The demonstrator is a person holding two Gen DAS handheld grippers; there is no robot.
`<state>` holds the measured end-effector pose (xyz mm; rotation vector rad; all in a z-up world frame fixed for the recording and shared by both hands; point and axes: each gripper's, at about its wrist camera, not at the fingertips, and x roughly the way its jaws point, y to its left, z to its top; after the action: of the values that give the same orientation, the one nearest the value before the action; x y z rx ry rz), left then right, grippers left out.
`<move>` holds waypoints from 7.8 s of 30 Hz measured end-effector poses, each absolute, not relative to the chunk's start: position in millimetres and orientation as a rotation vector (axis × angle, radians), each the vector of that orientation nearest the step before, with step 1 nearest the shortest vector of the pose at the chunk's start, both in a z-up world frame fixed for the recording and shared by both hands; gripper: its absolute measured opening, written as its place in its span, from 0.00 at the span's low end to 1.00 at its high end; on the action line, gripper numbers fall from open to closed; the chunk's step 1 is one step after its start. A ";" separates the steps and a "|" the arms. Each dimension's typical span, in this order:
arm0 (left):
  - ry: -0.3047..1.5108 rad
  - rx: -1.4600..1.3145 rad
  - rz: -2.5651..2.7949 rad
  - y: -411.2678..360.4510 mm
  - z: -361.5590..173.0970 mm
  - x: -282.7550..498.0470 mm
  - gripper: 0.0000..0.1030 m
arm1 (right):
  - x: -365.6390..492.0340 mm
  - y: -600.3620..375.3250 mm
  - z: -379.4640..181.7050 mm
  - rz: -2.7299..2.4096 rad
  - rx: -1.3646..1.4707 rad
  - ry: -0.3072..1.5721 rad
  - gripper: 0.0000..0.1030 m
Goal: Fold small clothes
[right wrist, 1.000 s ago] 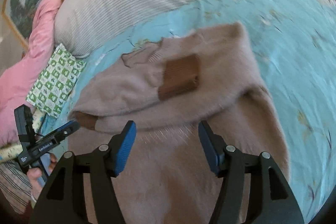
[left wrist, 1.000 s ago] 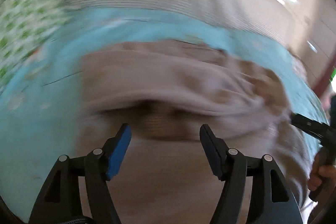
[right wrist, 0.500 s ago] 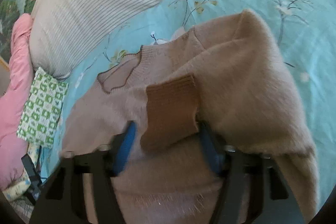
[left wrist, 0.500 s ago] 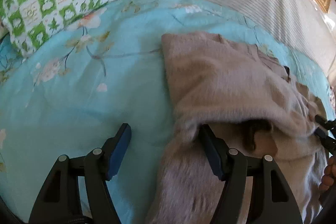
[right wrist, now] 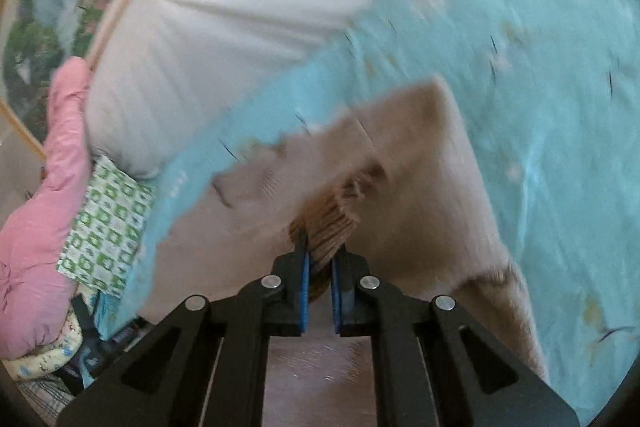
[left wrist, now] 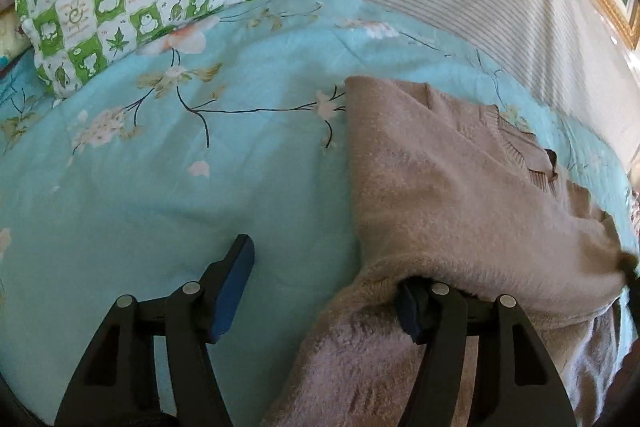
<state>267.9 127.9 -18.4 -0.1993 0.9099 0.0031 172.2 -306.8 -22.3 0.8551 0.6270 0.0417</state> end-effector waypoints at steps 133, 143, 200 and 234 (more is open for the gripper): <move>0.993 -0.216 -0.543 148.7 -46.9 -57.6 0.09 | -119.7 -224.9 -102.4 0.401 0.670 0.733 0.10; 0.797 -0.221 -0.647 131.2 26.4 -37.3 0.09 | -109.5 -245.8 -33.4 0.475 0.723 0.512 0.10; 0.885 -0.028 -0.686 -9.6 9.0 255.6 0.56 | 209.0 -239.7 16.0 0.505 0.454 0.671 0.42; 0.890 -0.391 -0.370 92.9 7.1 187.3 0.56 | 119.3 -280.8 -12.1 0.095 0.695 0.621 0.55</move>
<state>187.3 92.9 7.1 -0.3907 0.8897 -0.3698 119.3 -280.8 -12.1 0.6949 0.6214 0.0950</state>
